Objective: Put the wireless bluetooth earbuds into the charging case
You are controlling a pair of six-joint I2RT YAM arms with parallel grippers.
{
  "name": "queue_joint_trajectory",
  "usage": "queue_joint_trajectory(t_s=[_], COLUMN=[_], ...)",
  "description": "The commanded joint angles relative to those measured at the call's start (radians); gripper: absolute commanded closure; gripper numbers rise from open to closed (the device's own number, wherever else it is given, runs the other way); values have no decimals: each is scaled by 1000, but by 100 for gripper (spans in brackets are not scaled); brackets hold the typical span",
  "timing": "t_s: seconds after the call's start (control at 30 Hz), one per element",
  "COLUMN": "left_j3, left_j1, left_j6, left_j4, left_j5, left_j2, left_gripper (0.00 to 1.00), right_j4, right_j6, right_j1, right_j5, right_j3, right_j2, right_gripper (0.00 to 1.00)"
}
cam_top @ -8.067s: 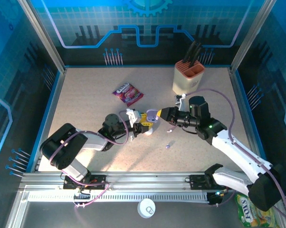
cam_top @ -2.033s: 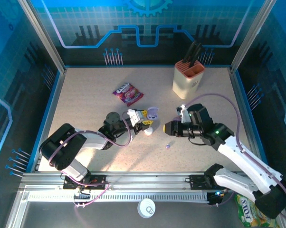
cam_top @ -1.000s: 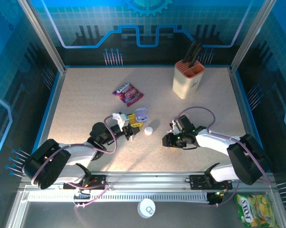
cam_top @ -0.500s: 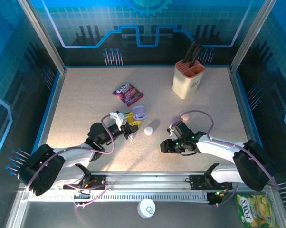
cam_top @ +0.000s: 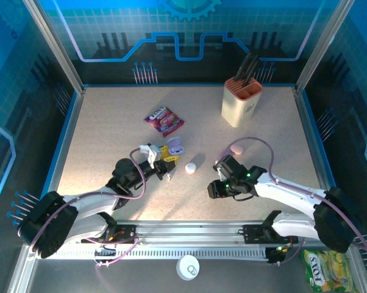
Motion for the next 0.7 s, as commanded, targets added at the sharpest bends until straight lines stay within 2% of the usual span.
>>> queue_joint_trajectory(t_s=[0.0, 0.2, 0.33, 0.47, 0.67], left_j3=[4, 5, 5, -3, -11], left_j1=[48, 155, 179, 183, 183], left_j6=[-48, -95, -114, -115, -112], left_j4=[-36, -2, -6, -9, -20], left_j5=[-43, -40, -33, -37, -38], left_j2=[-21, -23, -32, -39, -46], left_gripper=[66, 67, 67, 67, 66], right_j4=[-228, -424, -509, -558, -551], right_j6=[-90, -109, -110, -112, -129], right_j1=[83, 233, 310, 353, 385], right_j5=[228, 458, 564, 615, 616], right_j3=[139, 336, 438, 496, 531], right_j2=[72, 278, 417, 528, 611], right_gripper=[53, 55, 60, 65, 67])
